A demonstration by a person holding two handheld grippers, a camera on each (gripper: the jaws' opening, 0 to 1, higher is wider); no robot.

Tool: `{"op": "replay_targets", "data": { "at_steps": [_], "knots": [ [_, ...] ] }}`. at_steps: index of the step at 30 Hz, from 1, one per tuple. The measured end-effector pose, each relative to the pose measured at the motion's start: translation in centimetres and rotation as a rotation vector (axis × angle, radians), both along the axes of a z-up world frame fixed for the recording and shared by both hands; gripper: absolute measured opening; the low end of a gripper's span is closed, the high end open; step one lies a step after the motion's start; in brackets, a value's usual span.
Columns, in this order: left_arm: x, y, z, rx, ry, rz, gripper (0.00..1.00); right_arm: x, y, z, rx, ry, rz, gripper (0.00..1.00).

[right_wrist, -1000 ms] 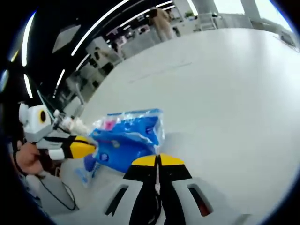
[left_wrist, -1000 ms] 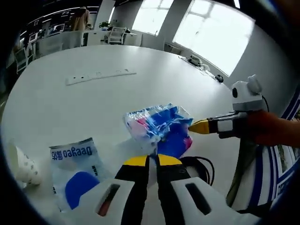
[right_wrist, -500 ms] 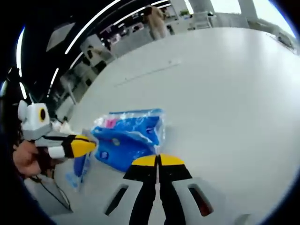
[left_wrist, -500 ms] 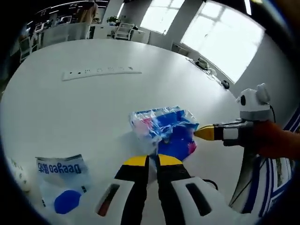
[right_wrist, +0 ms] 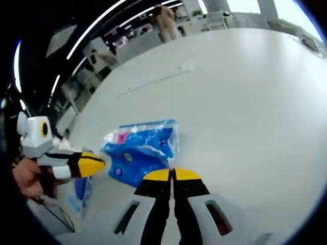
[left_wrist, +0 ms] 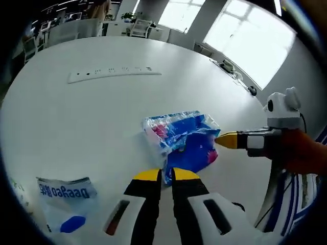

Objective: Arrange the tabletop items into an orderly group along one side of the table until the central work area is clear of visible clutter.

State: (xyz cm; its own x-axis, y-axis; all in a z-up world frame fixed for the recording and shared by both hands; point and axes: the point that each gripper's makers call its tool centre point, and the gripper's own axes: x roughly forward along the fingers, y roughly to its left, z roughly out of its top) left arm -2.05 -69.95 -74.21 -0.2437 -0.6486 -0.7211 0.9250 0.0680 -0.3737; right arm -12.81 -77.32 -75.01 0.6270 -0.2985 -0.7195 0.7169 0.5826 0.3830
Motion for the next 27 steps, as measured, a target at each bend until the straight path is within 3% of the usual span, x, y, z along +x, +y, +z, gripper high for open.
{"op": "replay_targets", "data": {
  "at_steps": [11,16,27],
  "knots": [
    [0.3,0.2,-0.4,0.013,0.007,0.009,0.07,0.5,-0.1,-0.5,-0.009,0.017,0.047,0.0],
    [0.2,0.3,-0.8,0.019,0.004,0.001,0.07,0.8,0.2,-0.3,-0.047,0.038,0.137,0.0],
    [-0.2,0.5,-0.7,0.016,0.014,0.004,0.06,0.4,-0.5,-0.5,-0.053,0.062,0.139,0.04]
  ]
}}
